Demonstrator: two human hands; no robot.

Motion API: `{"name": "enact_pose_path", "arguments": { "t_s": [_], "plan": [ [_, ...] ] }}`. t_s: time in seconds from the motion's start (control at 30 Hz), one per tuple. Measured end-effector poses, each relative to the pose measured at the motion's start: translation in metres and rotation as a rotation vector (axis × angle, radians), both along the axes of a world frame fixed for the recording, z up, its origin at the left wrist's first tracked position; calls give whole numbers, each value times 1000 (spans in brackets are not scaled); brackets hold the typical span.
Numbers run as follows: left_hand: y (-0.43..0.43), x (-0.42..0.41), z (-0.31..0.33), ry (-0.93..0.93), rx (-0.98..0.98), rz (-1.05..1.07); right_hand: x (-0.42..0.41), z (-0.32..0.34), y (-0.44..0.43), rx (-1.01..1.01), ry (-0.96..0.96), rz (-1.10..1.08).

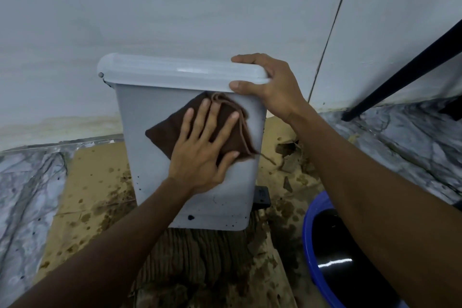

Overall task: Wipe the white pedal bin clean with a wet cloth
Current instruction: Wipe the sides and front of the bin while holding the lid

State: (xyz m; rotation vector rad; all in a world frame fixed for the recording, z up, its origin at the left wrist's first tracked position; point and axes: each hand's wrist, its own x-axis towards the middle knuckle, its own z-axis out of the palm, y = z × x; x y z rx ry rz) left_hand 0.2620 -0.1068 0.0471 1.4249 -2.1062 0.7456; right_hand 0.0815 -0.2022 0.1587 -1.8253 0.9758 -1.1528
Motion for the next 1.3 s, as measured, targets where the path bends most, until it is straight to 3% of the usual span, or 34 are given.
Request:
{"name": "enact_pose_path", "arguments": {
  "t_s": [0.1,0.27,0.37,0.43,0.57,0.67,0.87,0.93,1.0,1.17,1.23,1.3],
  "plan": [
    [5,-14,-18,-64,44,-63,0,0,-3,-3,14,-7],
    [37,-5,-75,-368,151,-280,1,-1,-5,-24,39,-28],
    [48,9,-91,-444,182,-347,2,-2,-6,-37,47,-50],
    [42,13,-80,-376,179,-336,3,-5,-7,-64,49,-74],
    [14,5,-37,-101,92,-104,6,-10,-9,-88,26,-106],
    [12,-7,-41,-71,79,-73,5,-11,-10,-95,31,-108],
    [62,3,-106,-542,257,-391,3,-10,-8,-50,23,-106],
    [65,16,-107,-606,255,-436,4,-10,-7,-48,16,-107],
    [54,22,-92,-527,213,-402,5,-9,-6,-42,9,-106],
    [16,3,-32,-79,83,-70,5,-9,-6,-33,-2,-98],
    [17,-7,-35,-61,81,-65,5,-9,-7,-30,0,-98],
    [29,-13,-57,-166,133,-182,5,-9,-7,-25,6,-100]
  ]
}}
